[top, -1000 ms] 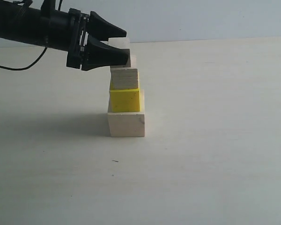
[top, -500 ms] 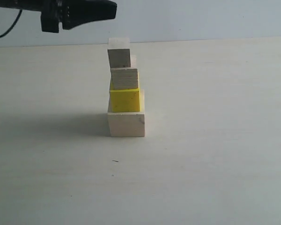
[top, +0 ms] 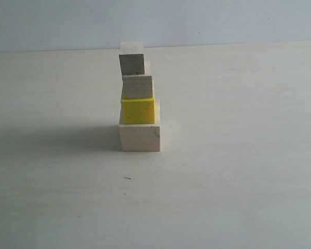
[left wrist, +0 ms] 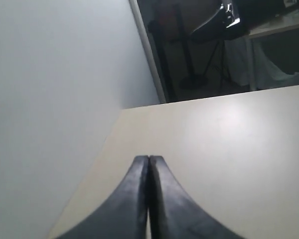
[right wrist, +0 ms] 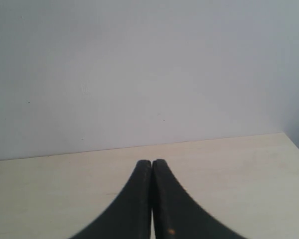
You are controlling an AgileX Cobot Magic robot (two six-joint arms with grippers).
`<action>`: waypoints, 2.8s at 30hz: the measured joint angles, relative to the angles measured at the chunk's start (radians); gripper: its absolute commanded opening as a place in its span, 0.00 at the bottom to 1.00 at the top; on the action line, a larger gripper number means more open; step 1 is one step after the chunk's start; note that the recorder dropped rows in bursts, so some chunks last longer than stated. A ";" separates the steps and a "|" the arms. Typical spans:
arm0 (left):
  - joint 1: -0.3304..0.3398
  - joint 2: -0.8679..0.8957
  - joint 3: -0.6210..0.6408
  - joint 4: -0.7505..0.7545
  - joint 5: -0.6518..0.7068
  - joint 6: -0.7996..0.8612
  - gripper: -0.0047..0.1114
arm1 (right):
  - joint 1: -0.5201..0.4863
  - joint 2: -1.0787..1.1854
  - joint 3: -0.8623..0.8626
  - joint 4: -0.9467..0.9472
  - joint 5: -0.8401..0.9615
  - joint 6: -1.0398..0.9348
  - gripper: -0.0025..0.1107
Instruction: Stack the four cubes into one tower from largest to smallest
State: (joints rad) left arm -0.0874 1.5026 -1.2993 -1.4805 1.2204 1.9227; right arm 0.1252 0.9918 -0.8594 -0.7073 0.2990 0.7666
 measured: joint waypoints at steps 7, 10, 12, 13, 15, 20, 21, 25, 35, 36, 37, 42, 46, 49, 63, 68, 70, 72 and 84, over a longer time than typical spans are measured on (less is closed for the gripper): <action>0.014 -0.023 0.034 0.080 -0.048 -0.233 0.04 | 0.000 -0.078 0.020 -0.002 -0.004 -0.032 0.02; 0.014 -0.065 0.096 0.077 -0.169 -0.293 0.04 | 0.000 -0.170 0.065 -0.004 -0.044 -0.085 0.02; 0.014 -0.105 0.152 0.047 -0.274 -0.332 0.04 | 0.000 -0.225 0.094 -0.004 -0.064 -0.102 0.02; 0.014 -0.131 0.189 0.023 -0.338 -0.347 0.04 | 0.000 -0.255 0.111 -0.001 -0.069 -0.104 0.02; 0.014 -0.187 0.270 -0.034 -0.442 -0.364 0.04 | 0.000 -0.313 0.144 0.013 -0.075 -0.108 0.02; 0.014 -0.371 0.460 -0.146 -0.714 -0.372 0.04 | 0.000 -0.428 0.220 0.050 -0.075 -0.113 0.02; 0.014 -0.408 0.488 -0.158 -0.764 -0.372 0.04 | 0.000 -0.449 0.232 0.055 -0.075 -0.113 0.02; 0.014 -0.616 0.607 -0.195 -1.023 -0.376 0.04 | 0.000 -0.507 0.255 0.082 -0.053 -0.113 0.02; 0.016 -1.083 0.797 -0.231 -1.295 -0.379 0.04 | 0.000 -0.575 0.258 0.473 0.094 -0.498 0.02; 0.016 -1.110 0.814 -0.233 -1.310 -0.379 0.04 | 0.000 -0.587 0.258 0.575 0.107 -0.599 0.02; 0.016 -1.129 0.827 -0.236 -1.320 -0.379 0.04 | 0.000 -0.600 0.258 0.641 0.118 -0.692 0.02; 0.016 -1.175 0.902 -0.245 -1.351 -0.379 0.04 | 0.000 -0.668 0.258 0.779 0.162 -0.900 0.02; 0.016 -1.176 0.944 -0.247 -1.355 -0.365 0.04 | 0.000 -0.714 0.258 0.678 0.180 -0.849 0.02; 0.016 -1.176 0.971 -0.247 -1.348 -0.347 0.04 | 0.000 -0.746 0.258 0.638 0.213 -0.793 0.02; 0.016 -1.176 0.982 -0.247 -1.337 -0.335 0.04 | 0.000 -0.822 0.258 0.645 0.257 -0.761 0.02; 0.016 -1.176 0.982 -0.247 -1.337 -0.335 0.04 | 0.000 -0.822 0.258 0.649 0.257 -0.759 0.02; 0.016 -1.176 0.982 -0.247 -1.337 -0.335 0.04 | 0.000 -0.822 0.258 0.652 0.257 -0.759 0.02; 0.016 -1.176 0.982 -0.247 -1.337 -0.335 0.04 | 0.000 -0.822 0.258 0.652 0.257 -0.758 0.02; 0.016 -1.187 0.982 -0.247 -1.337 -0.335 0.04 | 0.000 -0.822 0.258 0.652 0.257 -0.755 0.02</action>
State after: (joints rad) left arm -0.0710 0.3151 -0.3175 -1.7276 -0.1162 1.5875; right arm 0.1252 0.1701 -0.6018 -0.0558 0.5562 0.0113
